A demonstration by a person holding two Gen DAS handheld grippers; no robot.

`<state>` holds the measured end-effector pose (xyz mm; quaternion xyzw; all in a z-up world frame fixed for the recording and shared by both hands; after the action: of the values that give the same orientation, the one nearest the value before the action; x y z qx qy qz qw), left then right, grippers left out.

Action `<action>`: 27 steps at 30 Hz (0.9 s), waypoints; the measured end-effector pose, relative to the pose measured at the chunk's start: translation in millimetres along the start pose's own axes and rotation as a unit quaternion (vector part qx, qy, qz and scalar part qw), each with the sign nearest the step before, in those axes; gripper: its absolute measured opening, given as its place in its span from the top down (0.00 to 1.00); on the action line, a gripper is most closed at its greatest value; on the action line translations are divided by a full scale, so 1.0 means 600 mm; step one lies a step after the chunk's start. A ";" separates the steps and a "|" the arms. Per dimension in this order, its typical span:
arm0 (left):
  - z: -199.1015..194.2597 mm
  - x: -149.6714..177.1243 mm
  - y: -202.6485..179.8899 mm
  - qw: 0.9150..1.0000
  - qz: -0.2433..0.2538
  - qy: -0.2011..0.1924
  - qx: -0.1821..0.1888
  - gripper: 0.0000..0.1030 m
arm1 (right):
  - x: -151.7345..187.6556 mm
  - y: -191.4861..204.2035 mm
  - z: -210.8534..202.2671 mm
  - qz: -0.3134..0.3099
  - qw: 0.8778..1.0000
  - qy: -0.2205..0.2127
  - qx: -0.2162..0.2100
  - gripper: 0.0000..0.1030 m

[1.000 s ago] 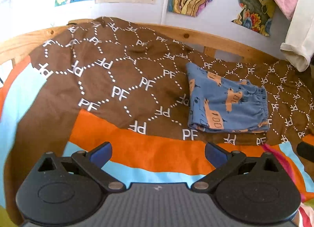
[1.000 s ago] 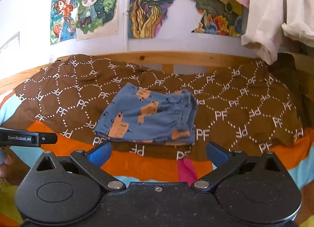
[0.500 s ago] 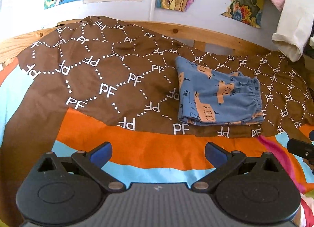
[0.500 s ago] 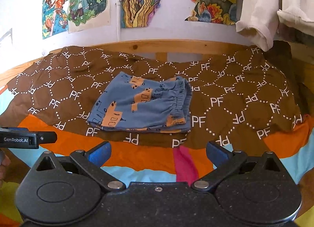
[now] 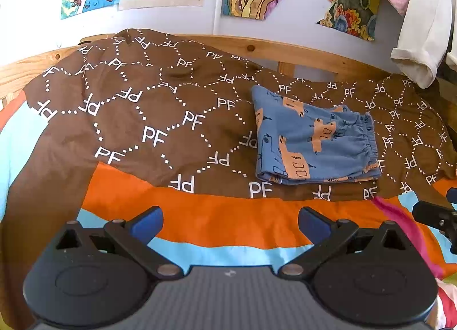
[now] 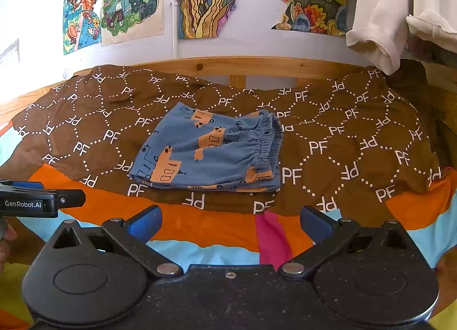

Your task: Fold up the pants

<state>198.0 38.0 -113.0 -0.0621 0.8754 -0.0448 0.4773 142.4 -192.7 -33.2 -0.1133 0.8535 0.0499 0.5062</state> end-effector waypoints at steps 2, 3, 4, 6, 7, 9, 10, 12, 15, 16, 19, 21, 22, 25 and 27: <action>0.000 0.001 -0.001 1.000 0.001 0.001 0.000 0.00 | 0.000 0.000 0.000 0.000 1.000 0.000 0.000 0.01; 0.000 0.001 -0.001 1.000 0.002 0.001 0.000 0.00 | 0.000 0.000 0.000 0.000 1.000 0.000 0.000 0.01; 0.000 0.001 -0.001 1.000 0.002 0.001 0.000 0.00 | 0.000 0.000 0.000 0.000 1.000 0.000 0.000 0.01; 0.001 0.001 -0.001 1.000 0.003 0.001 -0.001 0.00 | 0.000 -0.001 0.000 0.001 1.000 0.001 0.001 0.01; 0.001 0.001 -0.002 1.000 0.004 0.001 -0.001 0.00 | 0.000 -0.002 0.001 0.002 1.000 0.001 0.001 0.01; 0.001 0.001 -0.002 1.000 0.004 0.001 -0.001 0.00 | 0.001 -0.003 0.001 0.003 1.000 0.001 0.001 0.01; 0.001 0.001 -0.002 1.000 0.004 0.001 -0.001 0.00 | 0.001 -0.003 0.001 0.003 1.000 0.002 0.001 0.01; 0.001 0.001 -0.002 1.000 0.005 0.000 -0.001 0.00 | 0.002 -0.003 0.001 0.003 1.000 0.002 0.001 0.01; 0.000 0.001 -0.003 1.000 0.011 0.002 -0.010 0.00 | 0.001 -0.003 0.001 0.002 1.000 0.002 0.001 0.01; 0.000 -0.001 -0.003 1.000 0.017 0.004 -0.024 0.00 | 0.002 -0.003 0.002 0.002 1.000 0.002 0.001 0.01; -0.002 -0.005 -0.010 0.999 0.033 0.013 -0.020 0.00 | 0.003 -0.002 0.002 0.001 1.000 0.003 0.001 0.01; -0.007 -0.006 -0.011 1.000 0.021 0.007 -0.002 0.00 | 0.003 -0.002 0.002 0.001 1.000 0.002 0.001 0.01; -0.008 -0.006 -0.011 1.000 0.014 0.008 0.004 0.00 | 0.002 -0.001 0.002 0.001 1.000 0.002 0.001 0.01; -0.007 -0.004 -0.011 1.000 0.004 0.014 0.013 0.00 | 0.002 -0.001 0.002 0.001 1.000 0.002 0.001 0.01; -0.004 -0.004 -0.010 1.000 0.003 0.015 0.010 0.00 | 0.002 -0.001 0.002 0.001 1.000 0.002 0.001 0.01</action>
<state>197.6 32.6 -108.9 -0.0539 0.8823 -0.0531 0.4646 143.2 -193.2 -35.0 -0.1118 0.8546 0.0494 0.5046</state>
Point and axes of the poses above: each gripper's, at about its wrist camera, not at the fingertips, and z roughly the way its jaws point, y to its left, x to its underside, the point moved 7 cm from there along z, roughly the way its jaws point, and after that the axes turned 4 degrees about -z, right-handed, at the moved point
